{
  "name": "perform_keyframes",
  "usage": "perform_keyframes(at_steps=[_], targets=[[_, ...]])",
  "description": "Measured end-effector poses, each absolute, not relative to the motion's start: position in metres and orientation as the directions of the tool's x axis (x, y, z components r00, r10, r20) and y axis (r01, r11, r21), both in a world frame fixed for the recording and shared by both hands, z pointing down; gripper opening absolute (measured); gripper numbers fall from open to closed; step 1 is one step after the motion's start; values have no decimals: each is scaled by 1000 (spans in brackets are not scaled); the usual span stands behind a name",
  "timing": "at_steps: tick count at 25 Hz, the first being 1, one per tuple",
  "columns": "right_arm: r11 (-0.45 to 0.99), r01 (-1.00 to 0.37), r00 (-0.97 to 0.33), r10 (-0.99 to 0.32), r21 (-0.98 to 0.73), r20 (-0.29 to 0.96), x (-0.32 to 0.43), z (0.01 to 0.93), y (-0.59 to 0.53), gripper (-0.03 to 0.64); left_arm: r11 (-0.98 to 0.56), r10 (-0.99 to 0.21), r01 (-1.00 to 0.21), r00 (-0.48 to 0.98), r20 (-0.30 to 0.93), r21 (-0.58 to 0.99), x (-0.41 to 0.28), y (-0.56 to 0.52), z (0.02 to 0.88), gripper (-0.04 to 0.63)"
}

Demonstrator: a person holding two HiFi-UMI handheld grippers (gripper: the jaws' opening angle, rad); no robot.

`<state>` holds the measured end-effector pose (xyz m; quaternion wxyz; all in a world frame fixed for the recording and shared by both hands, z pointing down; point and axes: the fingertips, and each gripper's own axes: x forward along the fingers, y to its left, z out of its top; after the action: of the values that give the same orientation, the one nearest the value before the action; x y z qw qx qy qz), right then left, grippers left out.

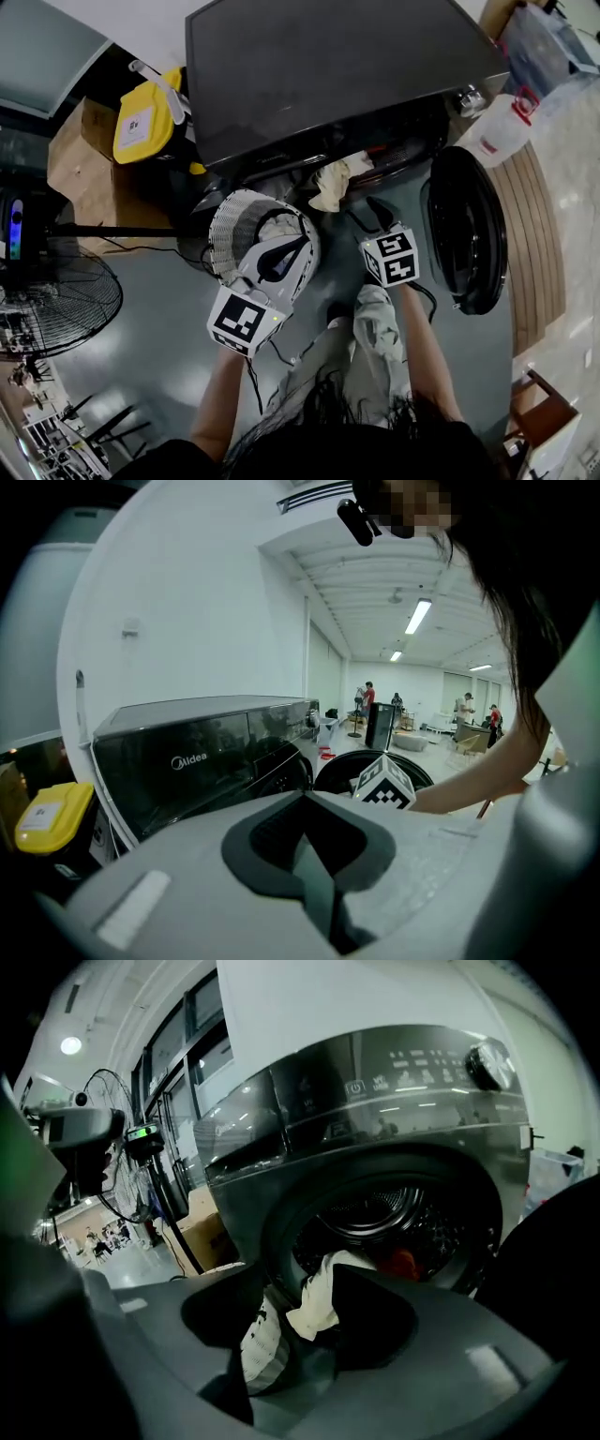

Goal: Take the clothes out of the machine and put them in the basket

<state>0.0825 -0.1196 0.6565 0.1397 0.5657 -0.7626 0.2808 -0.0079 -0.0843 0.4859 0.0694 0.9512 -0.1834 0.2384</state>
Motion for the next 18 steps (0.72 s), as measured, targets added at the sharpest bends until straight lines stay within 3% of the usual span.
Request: perform_keyframes(at_steps=[13,15,18], targets=[[247,-933,-357,-702,-260,615,75,783,-175,362,-919,-312,-391,803,509,55,4,-110,561,0],[265,-937,-349,-687,-228,637,73,798,-184,411,-918,-315,-394,797,516,49,2,-111,572,0],[256,-947,-318,-680,-193,660,75,818,-201,537,-916,-332,-400,785,523,18,2,-119,578,0]])
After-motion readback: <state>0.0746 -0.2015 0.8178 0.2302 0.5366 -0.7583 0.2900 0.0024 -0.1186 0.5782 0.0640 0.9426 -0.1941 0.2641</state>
